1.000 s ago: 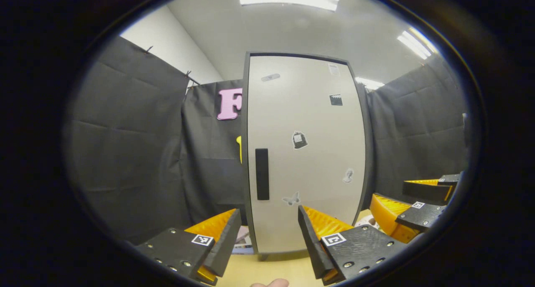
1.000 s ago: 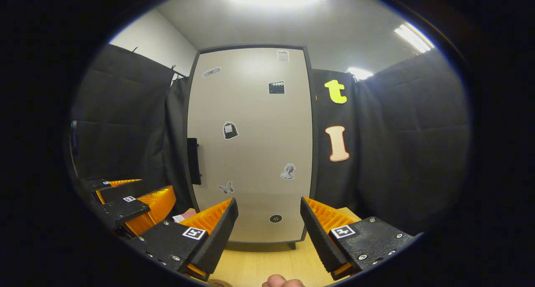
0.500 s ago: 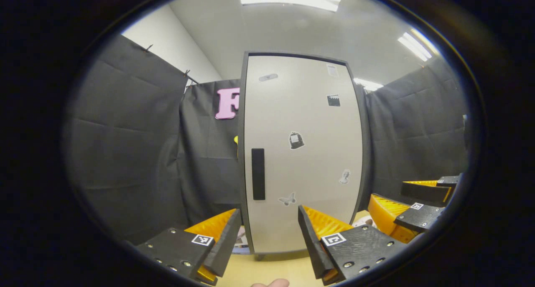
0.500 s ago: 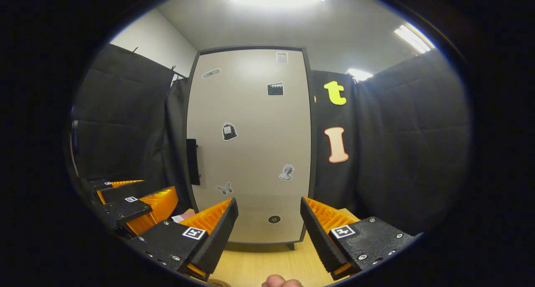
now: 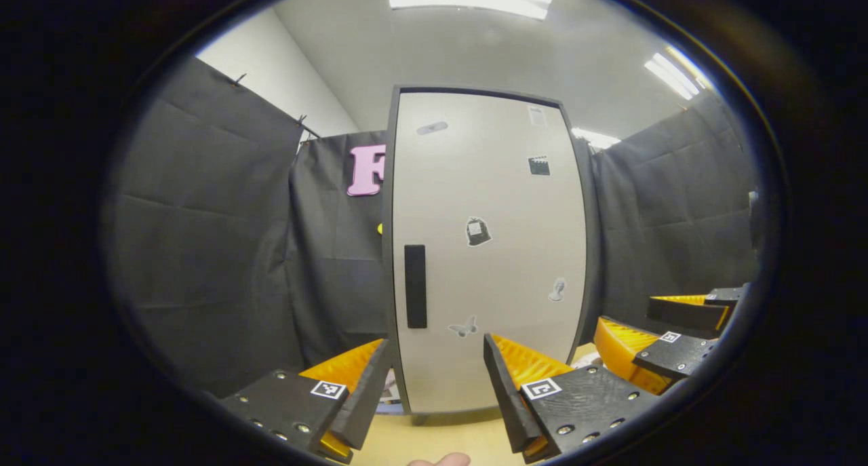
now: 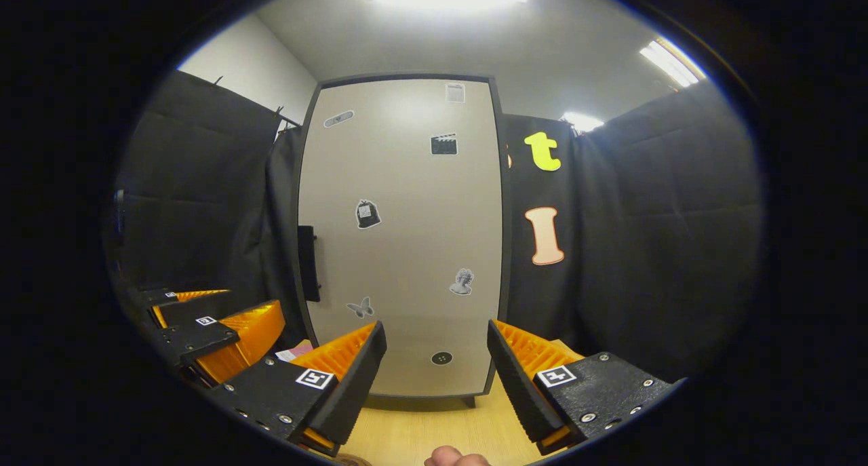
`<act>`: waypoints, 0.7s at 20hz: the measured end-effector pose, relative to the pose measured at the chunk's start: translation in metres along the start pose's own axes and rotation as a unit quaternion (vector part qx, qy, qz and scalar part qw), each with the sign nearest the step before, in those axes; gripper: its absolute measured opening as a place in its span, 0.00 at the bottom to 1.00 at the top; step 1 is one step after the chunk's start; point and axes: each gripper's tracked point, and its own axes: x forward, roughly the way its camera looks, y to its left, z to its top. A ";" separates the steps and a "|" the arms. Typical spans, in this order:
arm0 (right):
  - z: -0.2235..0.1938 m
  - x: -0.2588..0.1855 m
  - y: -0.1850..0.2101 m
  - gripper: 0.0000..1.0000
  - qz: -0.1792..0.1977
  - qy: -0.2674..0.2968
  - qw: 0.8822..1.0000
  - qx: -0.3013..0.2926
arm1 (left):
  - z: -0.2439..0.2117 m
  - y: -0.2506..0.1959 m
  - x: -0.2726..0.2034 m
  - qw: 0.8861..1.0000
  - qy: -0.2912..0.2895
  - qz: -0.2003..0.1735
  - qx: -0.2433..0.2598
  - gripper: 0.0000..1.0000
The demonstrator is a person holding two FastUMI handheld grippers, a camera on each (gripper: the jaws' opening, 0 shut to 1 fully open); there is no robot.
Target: Open the cabinet door with the right hand, grasp the bottle in the cabinet with the left hand and place it on the coaster, then close the cabinet door with the right hand.
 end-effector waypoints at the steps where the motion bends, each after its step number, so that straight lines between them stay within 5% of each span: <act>1: 0.000 0.002 0.000 0.93 0.000 -0.001 1.000 0.001 | 0.000 0.001 -0.001 1.000 -0.001 0.000 0.001 0.78; 14: 0.010 0.032 0.018 0.93 0.017 -0.010 1.000 -0.012 | -0.008 0.028 -0.002 1.000 0.008 0.016 0.007 0.78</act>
